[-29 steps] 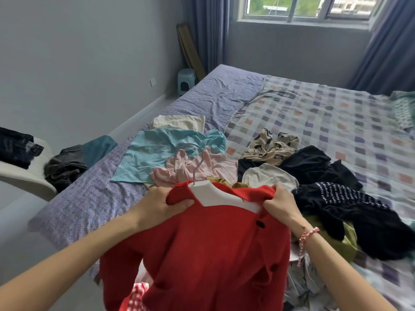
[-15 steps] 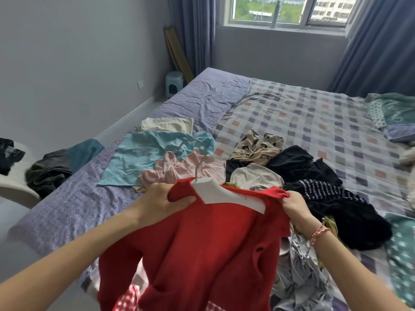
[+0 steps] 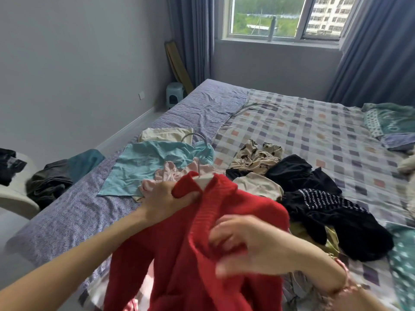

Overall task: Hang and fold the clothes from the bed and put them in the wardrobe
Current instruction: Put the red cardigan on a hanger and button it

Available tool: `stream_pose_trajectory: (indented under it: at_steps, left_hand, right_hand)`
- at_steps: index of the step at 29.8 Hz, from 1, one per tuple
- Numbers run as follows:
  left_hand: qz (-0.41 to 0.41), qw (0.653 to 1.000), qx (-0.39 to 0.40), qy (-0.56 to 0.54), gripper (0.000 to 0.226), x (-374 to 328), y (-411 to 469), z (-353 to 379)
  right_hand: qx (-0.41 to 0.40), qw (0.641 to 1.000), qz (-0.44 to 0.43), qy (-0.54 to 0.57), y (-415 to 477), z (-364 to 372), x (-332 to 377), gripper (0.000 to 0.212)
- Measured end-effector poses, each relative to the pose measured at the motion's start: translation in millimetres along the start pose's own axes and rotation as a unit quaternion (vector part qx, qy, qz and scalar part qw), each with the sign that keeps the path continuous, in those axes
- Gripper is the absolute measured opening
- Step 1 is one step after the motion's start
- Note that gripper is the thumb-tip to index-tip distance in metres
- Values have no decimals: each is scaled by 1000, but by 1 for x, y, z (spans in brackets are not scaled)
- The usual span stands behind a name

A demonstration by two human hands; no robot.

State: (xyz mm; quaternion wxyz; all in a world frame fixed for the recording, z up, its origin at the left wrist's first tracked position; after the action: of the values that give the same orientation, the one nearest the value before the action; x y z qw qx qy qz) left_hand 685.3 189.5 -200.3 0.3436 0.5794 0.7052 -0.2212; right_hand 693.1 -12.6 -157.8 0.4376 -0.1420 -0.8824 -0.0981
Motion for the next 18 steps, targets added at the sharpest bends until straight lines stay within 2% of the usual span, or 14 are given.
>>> stream_pose_trajectory:
  at_steps: [1,2,3,4,6,7,9,12,14,16,18]
  left_hand:
    - [13,999,-25,-19,49,-4,0,-9]
    - [27,998,-47,-32,47,-9,0,-18]
    - [42,997,-59,-41,45,-14,0,-23]
    - [59,995,-64,-43,44,-20,1,-27]
    - [84,994,-56,-29,41,-28,2,-32]
    - [88,995,-47,-18,37,-29,4,-33]
    - [93,995,-34,-9,31,-28,5,-35]
    - [137,989,16,43,11,-39,3,-29]
    - [163,985,21,53,23,-47,4,-29]
    - [160,985,14,65,41,-48,11,-39]
    - [163,980,0,113,42,-41,19,-51]
  right_hand:
    - [-96,992,-6,-82,3,-16,-18,23]
    - [-223,965,12,-138,5,-38,-33,34]
    - [-294,939,49,-170,7,-59,-48,49]
    - [-302,930,95,-185,11,-71,-61,61]
    - [-197,937,180,-225,21,-73,-75,64]
    - [-150,935,197,-255,25,-69,-76,64]
    - [-126,936,167,-284,27,-57,-64,54]
    - [-178,942,86,-272,33,-45,-40,39]
    - [-230,949,56,-208,33,-49,-26,44]
    - [-283,944,60,-158,28,-62,-22,40]
    - [-317,934,85,-144,21,-80,-25,31]
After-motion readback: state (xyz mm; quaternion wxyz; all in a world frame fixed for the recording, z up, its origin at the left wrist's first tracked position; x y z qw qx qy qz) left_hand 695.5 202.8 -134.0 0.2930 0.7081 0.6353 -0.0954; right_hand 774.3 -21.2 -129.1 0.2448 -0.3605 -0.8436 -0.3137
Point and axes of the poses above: each hand's wrist, its own y-axis towards the middle knuckle, its own z-axis out of the palm, x = y × z, the point moved 4 cm from there along y, towards the middle knuckle, and after that the axes turned 3 degrees about x, right-handed, at the moved point
